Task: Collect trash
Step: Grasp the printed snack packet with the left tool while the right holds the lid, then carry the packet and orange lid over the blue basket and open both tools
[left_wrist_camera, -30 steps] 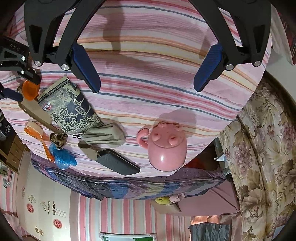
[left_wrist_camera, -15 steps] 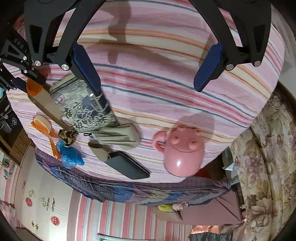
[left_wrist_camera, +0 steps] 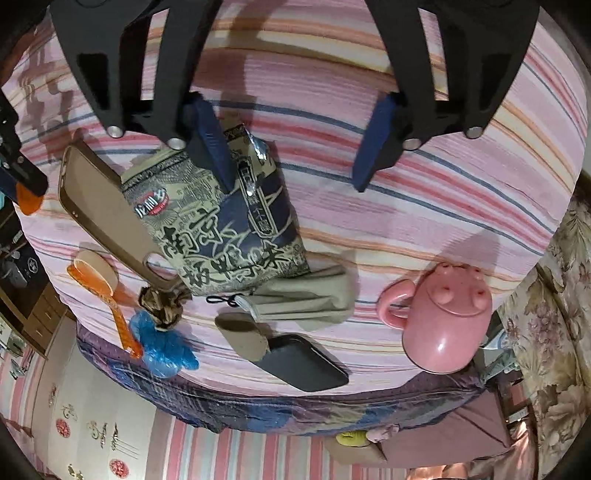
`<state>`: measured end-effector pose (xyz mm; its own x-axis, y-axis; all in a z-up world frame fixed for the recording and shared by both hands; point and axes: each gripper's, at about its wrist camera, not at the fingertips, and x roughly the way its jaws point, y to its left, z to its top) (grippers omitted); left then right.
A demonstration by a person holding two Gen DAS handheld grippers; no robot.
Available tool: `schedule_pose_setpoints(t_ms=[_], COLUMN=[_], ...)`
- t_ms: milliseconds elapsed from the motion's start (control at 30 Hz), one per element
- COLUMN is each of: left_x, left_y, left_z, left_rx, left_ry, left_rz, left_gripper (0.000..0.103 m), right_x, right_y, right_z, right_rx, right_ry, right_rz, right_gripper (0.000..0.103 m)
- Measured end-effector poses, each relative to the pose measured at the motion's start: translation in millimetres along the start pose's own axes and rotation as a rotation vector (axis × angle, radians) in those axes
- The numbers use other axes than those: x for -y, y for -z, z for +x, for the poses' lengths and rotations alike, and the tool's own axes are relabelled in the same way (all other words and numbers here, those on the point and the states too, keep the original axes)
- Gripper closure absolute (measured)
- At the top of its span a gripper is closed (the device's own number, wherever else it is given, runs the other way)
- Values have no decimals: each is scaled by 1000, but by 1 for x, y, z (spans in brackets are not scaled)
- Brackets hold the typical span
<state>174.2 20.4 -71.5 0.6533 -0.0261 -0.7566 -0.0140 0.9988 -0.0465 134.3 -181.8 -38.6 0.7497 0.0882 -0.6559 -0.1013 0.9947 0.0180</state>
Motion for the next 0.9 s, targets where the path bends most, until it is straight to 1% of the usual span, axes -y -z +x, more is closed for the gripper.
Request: schedule_pose_setpoints(t_ms=[67,100,133,167,200,300,367,433,567,733,900], left_x=[-2,-3,-3,-1,0,5,5,6,10,19,42], left_y=[0,0,0,1,1,4,5,7,11,14,15], left_z=[-1,-2,-2,-3,-4,-17,-28,-36,-48,-63,-69], left_rx=[6,5,8,12,18,72,113,136,173,213,233], left_ry=[29,44,51,60,59,24,32,30,-1,21,30], left_rz=[-9,-8,-4,8,22,68,75,77,90,91,127], left_gripper=[71,81,87,97,99,101,102,102,102,103,102], right_x=[6,12,14,16,19,25,32,40,50,72,95], right_y=[-1,-2,-2,-3,0,0,1,2,3,6,10], right_z=[-2,-4,-6,-8,-9,-14,-18,-23,-30,-42,-53], right_rx=[2,8,13,18,23,33,38,43,48,56,63], right_ry=[1,1,1,2,3,9,18,26,40,72,105], right_rz=[10,19,24,27,31,36,43,54,62,75,90], right_gripper=[62,62,62,62,62,62,62,62,62,62,62])
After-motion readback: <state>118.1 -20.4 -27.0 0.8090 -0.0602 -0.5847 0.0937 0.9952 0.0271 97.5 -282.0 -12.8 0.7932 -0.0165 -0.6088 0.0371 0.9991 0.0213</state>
